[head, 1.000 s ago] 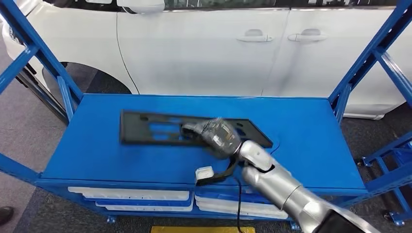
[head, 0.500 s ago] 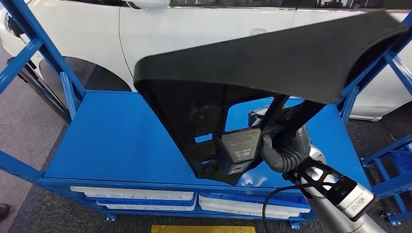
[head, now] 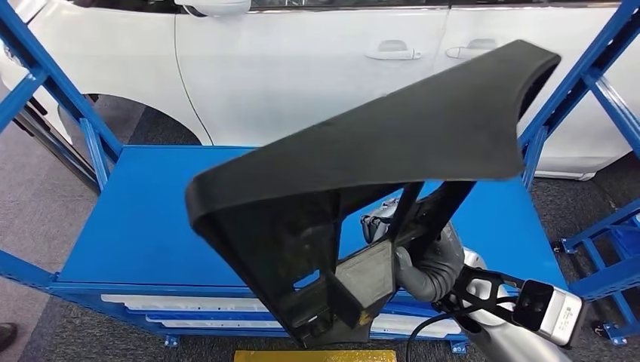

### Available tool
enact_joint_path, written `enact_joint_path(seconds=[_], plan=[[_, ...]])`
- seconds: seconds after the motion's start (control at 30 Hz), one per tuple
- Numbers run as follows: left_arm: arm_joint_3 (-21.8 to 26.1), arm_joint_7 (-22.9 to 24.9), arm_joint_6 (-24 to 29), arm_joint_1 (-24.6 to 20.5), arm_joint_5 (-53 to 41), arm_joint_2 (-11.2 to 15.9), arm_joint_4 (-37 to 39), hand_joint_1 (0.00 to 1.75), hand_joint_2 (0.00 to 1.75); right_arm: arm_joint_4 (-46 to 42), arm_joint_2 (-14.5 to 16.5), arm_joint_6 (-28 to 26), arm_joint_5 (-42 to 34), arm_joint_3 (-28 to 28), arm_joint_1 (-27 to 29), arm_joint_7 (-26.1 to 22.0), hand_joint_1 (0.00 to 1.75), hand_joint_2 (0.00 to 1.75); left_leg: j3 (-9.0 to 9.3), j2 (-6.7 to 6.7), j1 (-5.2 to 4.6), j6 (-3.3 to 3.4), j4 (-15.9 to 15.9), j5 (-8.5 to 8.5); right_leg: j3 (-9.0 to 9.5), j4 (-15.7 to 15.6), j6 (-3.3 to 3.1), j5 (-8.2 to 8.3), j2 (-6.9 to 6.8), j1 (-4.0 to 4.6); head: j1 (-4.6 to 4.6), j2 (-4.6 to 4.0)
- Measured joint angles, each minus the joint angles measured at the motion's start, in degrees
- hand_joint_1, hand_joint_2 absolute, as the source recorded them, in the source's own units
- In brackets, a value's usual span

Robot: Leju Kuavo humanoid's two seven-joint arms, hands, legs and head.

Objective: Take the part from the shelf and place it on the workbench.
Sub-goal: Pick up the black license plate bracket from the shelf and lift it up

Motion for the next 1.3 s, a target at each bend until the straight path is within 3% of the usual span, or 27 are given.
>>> enact_joint_path(seconds=[0.1,0.13,0.17,0.2,0.3,0.33,0.43,0.47,0.53,0.6,0.63,0.67,0.7,0.73,0.8,0.87,0.93,1.0,1.03,1.1,1.13,1.17,1.2,1.23,1.3], plan=[[0.0,0.0,-0.6,-0.1,-0.2,0.1,0.0,0.0,0.0,-1.0,-0.1,-1.0,0.2,0.3,-0.2,0.7,1.75,1.75,-3.98,0.01,0.17,-0.55,10.3,-6.13,-0.45,-0.1,-0.63,0.45,-0.07,0.24,0.0,0.0],[0.0,0.0,-0.7,0.0,-0.2,0.2,0.0,0.0,0.0,-1.3,-0.1,-1.2,0.2,0.4,-0.1,0.8,1.75,1.75,-4.95,0.01,0.19,-0.63,13.1,-7.21,-0.67,0.0,-0.7,0.58,-0.06,0.33,0.0,0.0],[0.0,0.0,-0.8,0.0,-0.3,0.2,0.0,0.0,0.0,-1.5,-0.1,-1.3,0.2,0.5,-0.1,0.9,1.75,1.75,-5.01,0.01,0.19,-0.65,13.9,-7.21,-0.91,0.1,-0.71,0.7,-0.04,0.39,0.0,0.0],[0.0,0.0,-0.9,-0.1,-0.3,0.3,0.0,0.0,0.0,-1.8,-0.1,-1.5,0.2,0.5,-0.1,1.0,1.75,1.75,-3.93,0.01,0.2,-0.61,12.4,-6.17,-1.15,0.2,-0.65,0.82,0.0,0.41,0.0,0.0],[0.0,0.0,-1.2,-0.2,-0.4,0.6,0.0,0.0,0.0,-2.8,-0.1,-1.9,0.3,0.6,0.0,0.9,1.75,1.75,2.34,-0.38,0.14,-0.08,1.3,-1.91,-1.73,0.7,-0.14,1.22,0.19,0.49,0.0,0.0],[0.0,0.0,-1.3,-0.2,-0.4,0.7,0.0,0.0,0.0,-3.2,-0.1,-1.9,0.3,0.6,0.0,0.9,1.75,1.75,3.45,-0.55,0.08,0.24,-1.0,-1.24,-1.86,0.8,0.15,1.43,0.24,0.53,0.0,0.0],[0.1,0.0,-1.5,-0.1,-0.1,1.0,0.0,0.0,0.0,-3.9,-0.1,-2.0,0.4,0.6,0.2,0.4,1.75,1.75,3.51,-0.59,-0.16,1.41,-2.1,-0.22,-2.13,0.7,1.24,2.13,0.32,0.36,0.0,0.0],[0.2,0.0,-1.6,-0.1,0.0,1.1,0.0,0.0,0.0,-4.1,-0.1,-2.1,0.4,0.6,0.4,0.2,1.75,1.75,3.33,-0.48,-0.16,1.83,-2.3,0.31,-2.38,1.0,1.51,1.71,0.38,0.25,0.0,0.0],[0.3,-0.1,-1.9,-0.3,0.1,1.3,0.0,0.0,0.0,-4.5,0.0,-2.1,0.4,0.6,0.5,-0.3,1.75,1.75,2.57,-0.22,-0.05,2.59,-2.7,1.51,-3.74,4.2,1.78,-1.69,0.51,0.15,0.01,0.0],[0.4,-0.4,-2.2,-0.3,0.1,1.5,0.0,0.0,0.0,-4.7,0.0,-2.1,0.4,0.6,0.9,-1.0,1.75,1.75,1.26,-0.06,-0.16,2.91,-2.7,2.47,-5.91,11.2,1.9,-6.92,0.57,0.05,0.01,0.0],[0.5,-0.5,-2.3,-0.3,0.0,1.6,0.0,0.0,0.0,-4.8,0.0,-2.1,0.4,0.6,1.1,-1.3,1.75,1.75,0.56,0.01,-0.22,2.93,-2.6,2.93,-6.64,14.6,1.98,-8.65,0.57,0.02,0.01,0.0],[0.5,-0.6,-2.4,-0.3,0.0,1.7,0.0,0.0,0.0,-4.9,0.0,-2.2,0.4,0.6,1.3,-1.6,1.75,1.75,-0.15,0.06,-0.26,2.9,-2.5,3.37,-6.67,16.6,2.02,-9.26,0.57,0.0,0.0,0.0],[0.5,-0.6,-2.5,-0.3,0.0,1.7,0.0,0.0,0.0,-5.0,0.0,-2.2,0.4,0.6,1.5,-1.9,1.75,1.75,-0.85,0.1,-0.28,2.83,-2.4,3.79,-5.74,16.5,2.02,-8.74,0.57,0.0,0.0,0.0],[0.5,-0.6,-2.5,-0.3,0.0,1.7,0.0,0.0,0.0,-5.1,0.0,-2.4,0.3,0.6,1.6,-2.1,1.75,1.75,-1.51,0.13,-0.29,2.72,-2.2,4.19,-3.69,14.2,1.94,-7.43,0.55,0.0,0.0,0.0],[0.5,-0.6,-2.6,-0.3,0.0,1.7,0.0,0.0,0.0,-5.3,0.0,-3.0,-0.2,0.6,1.6,-2.4,1.75,1.75,-2.59,0.17,-0.34,2.35,-1.9,4.94,2.2,5.7,1.59,-5.29,0.35,0.16,0.0,0.0],[0.6,-0.7,-2.6,-0.3,0.0,1.7,0.0,0.0,0.0,-5.3,0.0,-4.0,-1.3,0.6,1.4,-2.6,1.75,1.75,-3.09,0.26,-0.4,1.77,-1.8,5.72,5.55,0.1,1.17,-4.72,0.24,0.53,0.01,0.0],[0.9,-0.6,-2.5,-0.2,0.1,1.8,0.0,0.0,0.0,-5.1,0.0,-4.8,-2.6,0.6,1.3,-2.8,1.75,1.75,-3.27,0.37,-0.36,1.09,-2.1,6.55,5.38,-0.6,0.65,-4.12,0.38,0.71,0.01,0.0],[1.1,-0.6,-2.4,-0.2,0.3,1.8,0.0,0.0,0.0,-4.7,0.0,-5.3,-4.0,0.6,1.0,-2.9,1.75,1.75,-3.96,0.33,-0.24,0.43,-1.2,5.24,4.58,-0.9,-0.12,-2.96,0.3,0.53,0.01,0.0],[1.1,-0.5,-2.3,-0.1,0.4,1.9,0.0,0.0,0.0,-4.4,0.0,-5.5,-4.6,0.6,0.9,-2.9,1.75,1.75,-4.68,0.29,-0.18,0.11,0.6,3.14,3.97,-1.1,-0.5,-2.25,0.23,0.4,0.01,0.0],[1.3,-0.5,-2.1,-0.1,0.5,1.9,0.0,0.0,0.0,-3.8,-0.1,-5.2,-5.5,0.4,0.8,-2.9,1.75,1.75,-6.66,0.27,0.02,-0.4,7.2,-2.54,2.4,-1.1,-0.95,-0.97,0.18,0.5,0.0,0.0],[1.3,-0.5,-2.0,-0.1,0.6,1.9,0.0,0.0,0.0,-3.4,-0.1,-5.0,-5.7,0.2,0.8,-2.9,1.75,1.75,-7.44,0.27,0.12,-0.6,10.9,-4.44,1.53,-1.1,-0.98,-0.32,0.19,0.56,0.0,0.0],[1.4,-0.5,-2.0,-0.1,0.6,1.9,0.0,0.0,0.0,-3.1,-0.1,-4.7,-5.8,0.0,0.9,-2.9,1.75,1.75,-7.6,0.27,0.19,-0.76,13.4,-5.07,0.62,-1.0,-0.93,0.36,0.21,0.61,0.0,0.0],[1.5,-0.5,-1.9,-0.1,0.6,1.9,0.0,0.0,0.0,-2.8,-0.1,-4.4,-5.8,-0.2,0.9,-2.9,1.75,1.75,-6.91,0.27,0.25,-0.86,14.2,-4.46,-0.31,-1.0,-0.84,1.02,0.23,0.62,0.0,0.0],[1.6,-0.5,-1.9,-0.1,0.6,1.9,0.0,0.0,0.0,-2.6,-0.1,-4.2,-5.7,-0.3,1.0,-2.9,1.75,1.75,-5.16,0.26,0.3,-0.89,12.9,-3.01,-1.22,-0.9,-0.69,1.68,0.28,0.61,0.0,0.0],[1.7,-0.4,-1.7,-0.1,0.6,1.9,0.0,0.0,0.0,-2.1,-0.1,-3.8,-5.5,-0.8,1.0,-2.9,1.75,1.75,0.8,0.07,0.35,-0.7,5.4,-1.02,-2.75,-0.7,-0.25,2.83,0.42,0.63,0.0,0.0]])
